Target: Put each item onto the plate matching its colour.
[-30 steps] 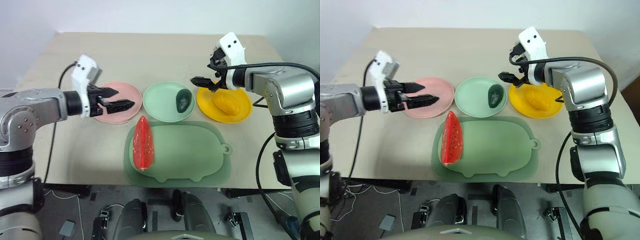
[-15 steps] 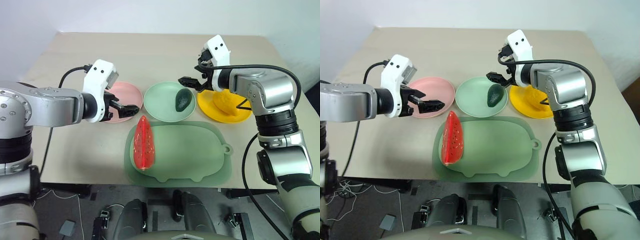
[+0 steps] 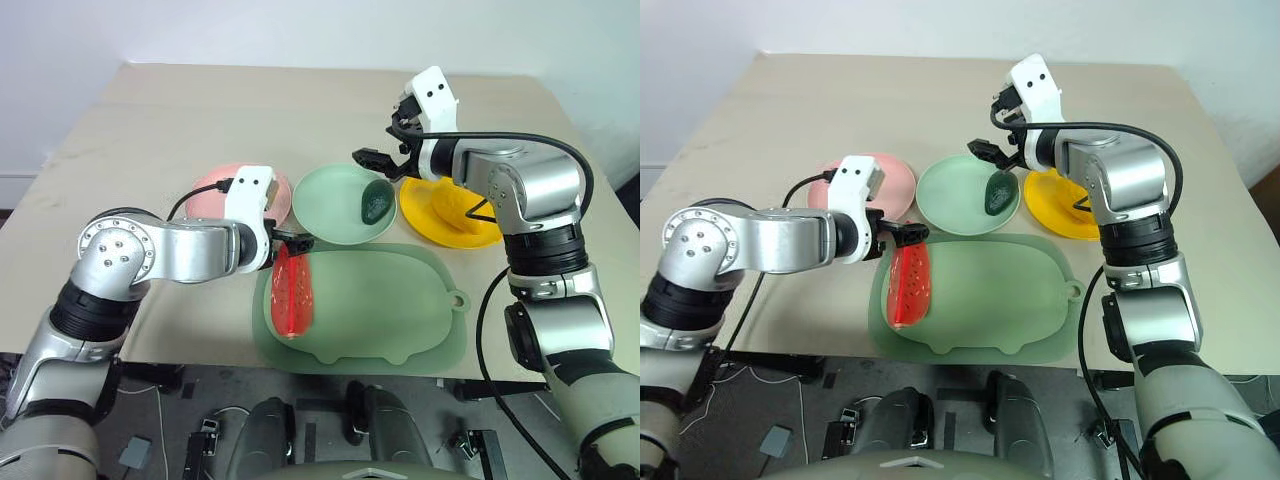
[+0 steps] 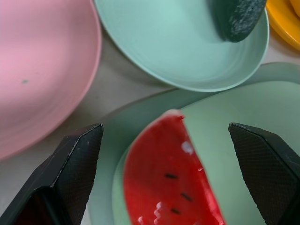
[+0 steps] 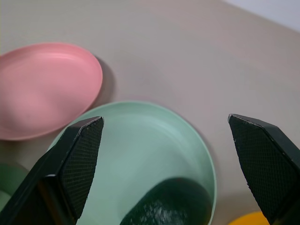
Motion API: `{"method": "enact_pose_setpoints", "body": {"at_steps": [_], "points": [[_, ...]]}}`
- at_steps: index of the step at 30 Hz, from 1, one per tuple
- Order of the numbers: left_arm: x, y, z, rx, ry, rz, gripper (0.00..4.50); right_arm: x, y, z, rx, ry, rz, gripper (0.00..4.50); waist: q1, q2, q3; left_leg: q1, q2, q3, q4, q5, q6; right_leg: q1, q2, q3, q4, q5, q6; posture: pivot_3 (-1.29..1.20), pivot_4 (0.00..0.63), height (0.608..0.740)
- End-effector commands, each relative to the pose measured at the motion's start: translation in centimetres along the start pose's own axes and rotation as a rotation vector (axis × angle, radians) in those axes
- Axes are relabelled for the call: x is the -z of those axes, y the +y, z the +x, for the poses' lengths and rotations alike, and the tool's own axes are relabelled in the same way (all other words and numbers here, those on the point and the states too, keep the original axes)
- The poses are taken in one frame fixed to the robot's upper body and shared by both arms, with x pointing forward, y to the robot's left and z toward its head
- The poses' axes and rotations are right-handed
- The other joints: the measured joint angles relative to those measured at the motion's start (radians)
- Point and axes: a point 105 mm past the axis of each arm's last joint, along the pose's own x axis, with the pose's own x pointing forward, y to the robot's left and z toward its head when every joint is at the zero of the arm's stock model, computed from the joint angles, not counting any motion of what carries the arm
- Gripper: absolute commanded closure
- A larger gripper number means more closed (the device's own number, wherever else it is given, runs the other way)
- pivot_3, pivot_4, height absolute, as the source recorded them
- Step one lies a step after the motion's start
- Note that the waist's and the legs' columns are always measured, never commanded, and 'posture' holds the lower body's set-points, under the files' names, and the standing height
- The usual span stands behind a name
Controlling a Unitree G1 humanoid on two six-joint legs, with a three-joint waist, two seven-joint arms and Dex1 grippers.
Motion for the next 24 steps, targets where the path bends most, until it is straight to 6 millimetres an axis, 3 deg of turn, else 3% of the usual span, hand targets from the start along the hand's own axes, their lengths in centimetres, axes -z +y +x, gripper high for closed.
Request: {"method": "enact_pose_setpoints", "body": {"at_steps": [1, 10, 17, 20, 24], "points": [[-0.6, -0.3, -0.1, -0.011, 0.001, 0.030, 0.00, -1.8, -0.1, -0.9, 0.023, -0.074, -0.012, 0.03, 0.003, 0.000, 0.000, 0.000, 0.000, 0.000, 0.000, 0.000, 0.000, 0.000, 0.000, 0.000, 0.000, 0.000, 0.000, 0.00, 0.150, 0.740], [1.0, 0.5, 2.0, -0.078, 0.134, 0.029, 0.00, -2.2, 0.2, -0.7, 0.027, -0.103, 0.011, 0.03, 0.005, 0.000, 0.000, 0.001, 0.000, 0.000, 0.000, 0.000, 0.000, 0.001, 0.000, 0.000, 0.000, 0.000, 0.000, 0.00, 0.150, 0.740], [3.2, 1.2, 4.1, -0.125, 0.255, -0.069, 0.00, -2.3, 0.4, -0.8, 0.029, -0.114, 0.022, 0.03, 0.005, 0.001, 0.000, 0.001, 0.000, -0.001, 0.000, 0.000, 0.000, 0.002, 0.000, -0.001, 0.000, 0.000, 0.000, 0.00, 0.150, 0.740], [3.0, 1.1, 4.2, -0.117, 0.255, -0.079, 0.54, -2.3, 0.4, -0.9, 0.034, -0.115, 0.025, 0.00, 0.005, 0.001, -0.001, 0.004, 0.000, -0.001, 0.000, 0.000, 0.000, 0.005, 0.000, -0.001, -0.001, 0.000, 0.000, 0.00, 0.150, 0.740], [3.0, 1.0, 4.2, -0.118, 0.256, -0.090, 1.81, -2.3, 0.3, -1.0, 0.040, -0.114, 0.028, 0.00, 0.006, 0.001, -0.001, 0.008, 0.000, -0.001, 0.000, 0.000, 0.000, 0.008, 0.000, -0.001, -0.001, 0.000, 0.000, 0.00, 0.150, 0.740]]}}
